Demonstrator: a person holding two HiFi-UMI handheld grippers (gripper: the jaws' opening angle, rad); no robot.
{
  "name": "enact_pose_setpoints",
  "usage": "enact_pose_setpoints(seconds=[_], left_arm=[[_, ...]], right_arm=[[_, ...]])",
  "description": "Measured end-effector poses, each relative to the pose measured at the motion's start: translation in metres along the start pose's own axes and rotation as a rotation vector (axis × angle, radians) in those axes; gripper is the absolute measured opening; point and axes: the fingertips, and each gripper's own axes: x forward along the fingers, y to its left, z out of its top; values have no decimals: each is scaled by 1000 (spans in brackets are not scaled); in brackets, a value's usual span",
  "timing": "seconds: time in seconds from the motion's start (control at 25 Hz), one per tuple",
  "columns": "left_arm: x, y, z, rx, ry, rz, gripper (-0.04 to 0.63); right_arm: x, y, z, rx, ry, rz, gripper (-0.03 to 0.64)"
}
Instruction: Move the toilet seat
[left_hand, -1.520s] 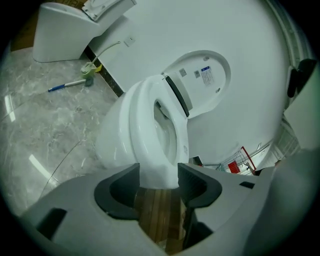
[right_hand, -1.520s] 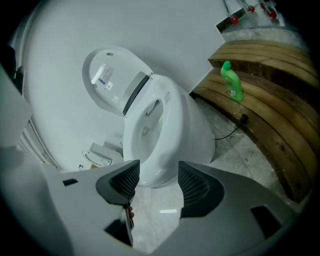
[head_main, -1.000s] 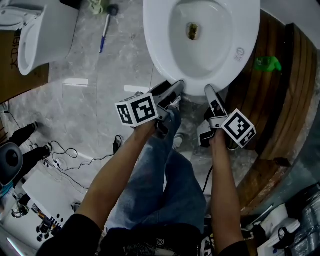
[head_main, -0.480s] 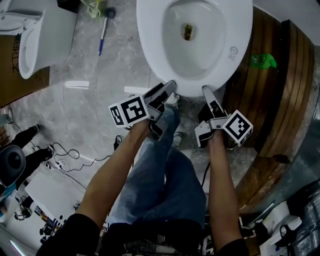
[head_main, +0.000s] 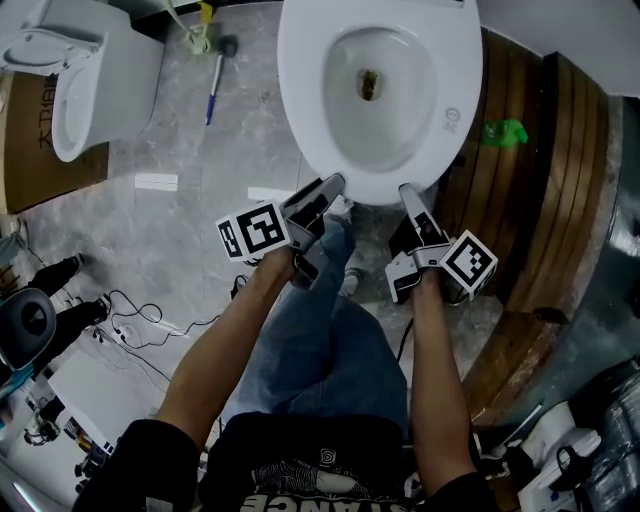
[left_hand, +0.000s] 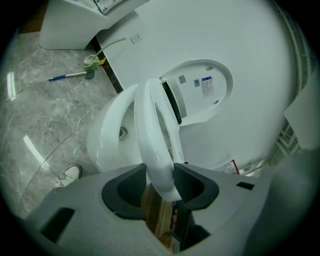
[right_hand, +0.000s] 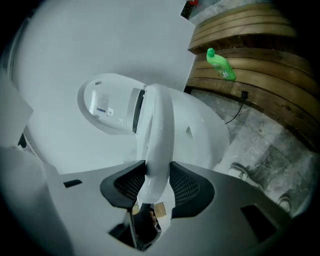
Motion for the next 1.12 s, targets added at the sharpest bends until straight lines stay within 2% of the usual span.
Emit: enact_pose_setpoints(seconds=[0.36, 0.76, 1.12], left_arm=[[-29, -66, 18, -9, -13, -62, 173], [-44, -118, 40, -51, -17, -93, 173], [-49, -154, 61, -102, -40, -86, 175]], right_arm=[[-30, 68, 10, 37, -67, 76, 141], [-46, 124, 23, 91, -96, 69, 141], [-53, 163, 36, 125, -64, 52, 141]])
